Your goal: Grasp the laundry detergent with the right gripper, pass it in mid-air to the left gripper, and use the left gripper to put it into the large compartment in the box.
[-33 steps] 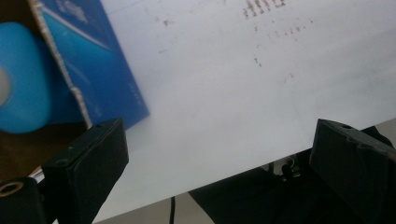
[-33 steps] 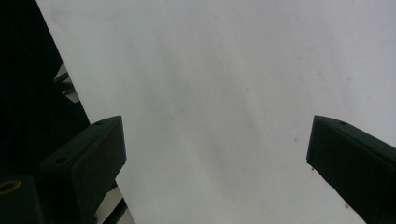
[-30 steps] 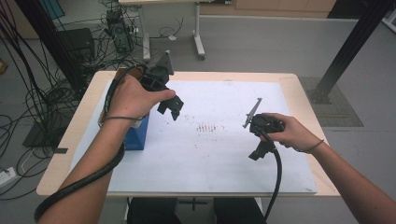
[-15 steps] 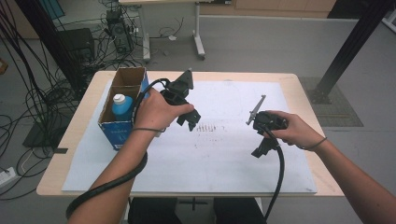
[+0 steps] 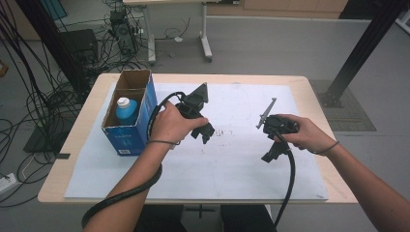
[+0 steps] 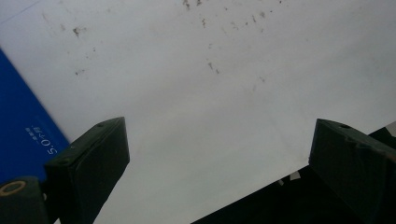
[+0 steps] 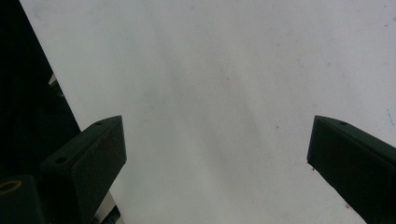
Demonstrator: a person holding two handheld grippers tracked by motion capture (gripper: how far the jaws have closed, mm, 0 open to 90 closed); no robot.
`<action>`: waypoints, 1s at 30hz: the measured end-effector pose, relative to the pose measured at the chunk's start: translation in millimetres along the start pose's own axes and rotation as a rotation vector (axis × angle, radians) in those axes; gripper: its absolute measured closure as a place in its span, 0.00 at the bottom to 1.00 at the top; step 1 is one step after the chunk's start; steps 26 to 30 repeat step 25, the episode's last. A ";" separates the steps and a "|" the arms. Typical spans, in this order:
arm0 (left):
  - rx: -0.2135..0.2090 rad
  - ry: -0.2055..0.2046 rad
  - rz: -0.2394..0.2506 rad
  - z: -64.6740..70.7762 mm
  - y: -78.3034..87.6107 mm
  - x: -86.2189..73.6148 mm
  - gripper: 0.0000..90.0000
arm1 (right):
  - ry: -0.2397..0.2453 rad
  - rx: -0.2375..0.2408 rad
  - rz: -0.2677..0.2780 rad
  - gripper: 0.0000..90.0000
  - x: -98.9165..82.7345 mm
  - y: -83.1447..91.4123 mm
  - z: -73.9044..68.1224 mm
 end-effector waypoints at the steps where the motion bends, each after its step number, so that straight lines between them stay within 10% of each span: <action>1: 0.000 0.002 -0.001 0.4 -0.6 0.1 0.06 | -0.003 0.000 -0.002 0.05 -0.1 0.2 0.0; 30: -0.010 0.006 0.017 3.4 1.7 -8.2 0.06 | -0.014 -0.023 0.015 0.05 -3.4 11.5 -13.9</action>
Point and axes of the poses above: each handheld gripper's, and its own axes: y roughly backward along the jaws, x roughly out of its top, z roughly to its right, the point moved 9 cm from there along -y, roughly forward along the jaws, and after that the axes turned 8 degrees about -x, right-handed, at the moved point
